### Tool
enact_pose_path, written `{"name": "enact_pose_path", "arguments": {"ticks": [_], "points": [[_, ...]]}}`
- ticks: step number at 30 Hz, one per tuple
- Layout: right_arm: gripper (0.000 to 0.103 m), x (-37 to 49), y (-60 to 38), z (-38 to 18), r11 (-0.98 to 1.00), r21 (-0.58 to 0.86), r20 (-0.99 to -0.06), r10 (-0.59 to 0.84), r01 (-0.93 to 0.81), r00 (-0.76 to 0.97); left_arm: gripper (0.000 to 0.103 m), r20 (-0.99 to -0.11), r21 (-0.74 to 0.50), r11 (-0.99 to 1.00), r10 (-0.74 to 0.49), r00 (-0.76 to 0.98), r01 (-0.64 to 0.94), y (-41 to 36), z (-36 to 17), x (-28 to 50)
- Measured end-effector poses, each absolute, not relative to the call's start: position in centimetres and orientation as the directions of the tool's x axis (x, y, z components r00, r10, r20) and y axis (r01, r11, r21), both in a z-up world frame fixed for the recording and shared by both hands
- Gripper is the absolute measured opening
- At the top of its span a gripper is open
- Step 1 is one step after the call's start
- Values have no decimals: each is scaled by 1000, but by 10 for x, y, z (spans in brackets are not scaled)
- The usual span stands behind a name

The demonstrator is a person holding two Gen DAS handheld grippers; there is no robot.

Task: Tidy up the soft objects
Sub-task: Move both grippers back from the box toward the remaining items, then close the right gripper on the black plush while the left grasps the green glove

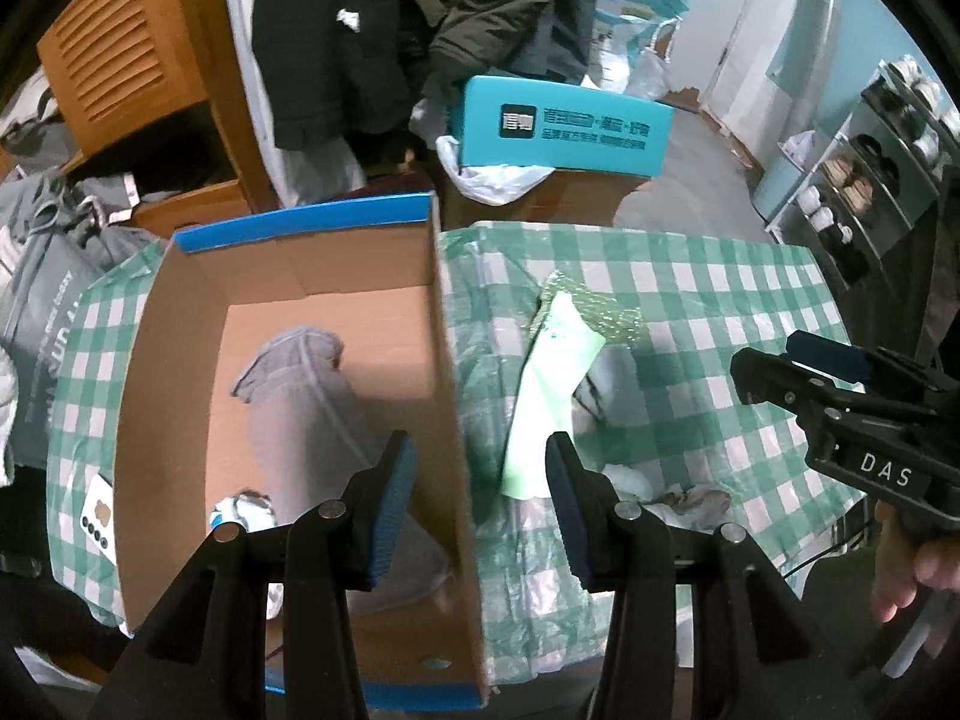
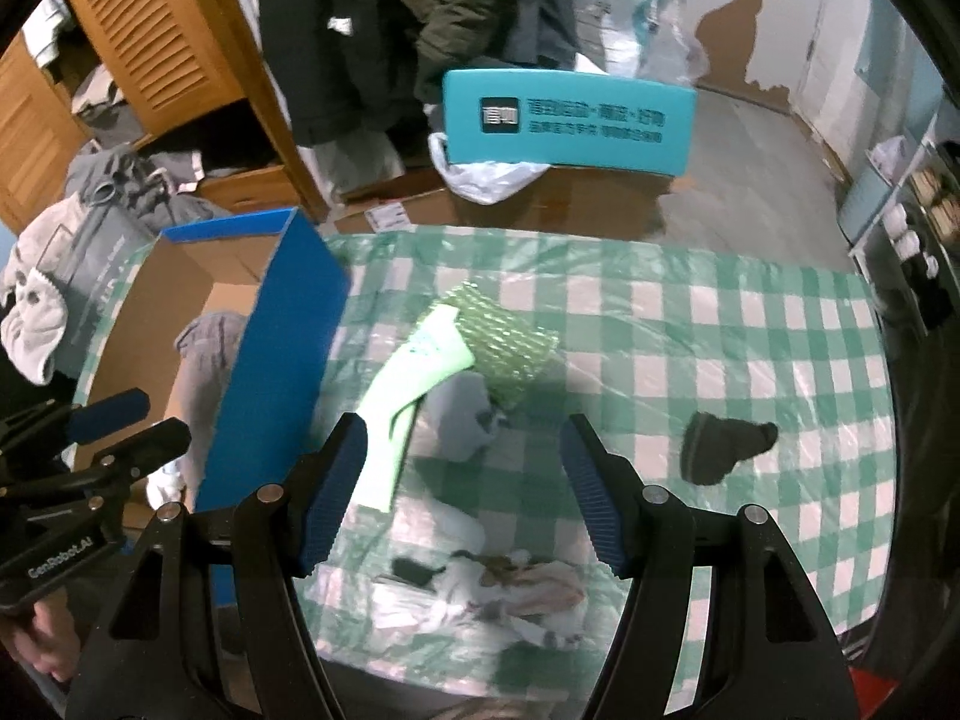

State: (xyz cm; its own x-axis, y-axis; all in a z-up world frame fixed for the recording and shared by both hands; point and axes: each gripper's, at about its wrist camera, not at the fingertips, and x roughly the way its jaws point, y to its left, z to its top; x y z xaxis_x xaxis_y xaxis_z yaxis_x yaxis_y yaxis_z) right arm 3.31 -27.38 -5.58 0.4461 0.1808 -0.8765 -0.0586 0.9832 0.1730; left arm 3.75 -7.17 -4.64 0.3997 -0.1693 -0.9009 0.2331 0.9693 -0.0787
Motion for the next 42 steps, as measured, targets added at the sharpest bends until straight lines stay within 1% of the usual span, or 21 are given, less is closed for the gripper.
{"name": "enact_pose_path", "arguments": {"ticks": [9,12,22,29,35,42], "points": [[66,29,-305,-61,981,193,-878,175,-4,446,46,-911,-74,963,-172,376,261,-94,-55,40],[66,29,-314,-64,981,195,-881,170,10,441,50,-912,-77,960,-177,369,270,-102,-59,41],[66,28,-341,-79,985,163,-894,123,57,430,53,-925,-50,949,-162,343,312,-132,-73,46],[66,28,-360,-89,982,160,-903,107,96,417,54,-944,-43,945,-145,297,325,-150,-93,53],[66,31,-378,-100,977,155,-914,85,148,397,54,-953,-50,952,-136,272,301,-162,-113,67],[66,43,-397,-113,969,138,-927,54,204,372,54,-962,-28,957,-105,253,290,-170,-133,78]]}}
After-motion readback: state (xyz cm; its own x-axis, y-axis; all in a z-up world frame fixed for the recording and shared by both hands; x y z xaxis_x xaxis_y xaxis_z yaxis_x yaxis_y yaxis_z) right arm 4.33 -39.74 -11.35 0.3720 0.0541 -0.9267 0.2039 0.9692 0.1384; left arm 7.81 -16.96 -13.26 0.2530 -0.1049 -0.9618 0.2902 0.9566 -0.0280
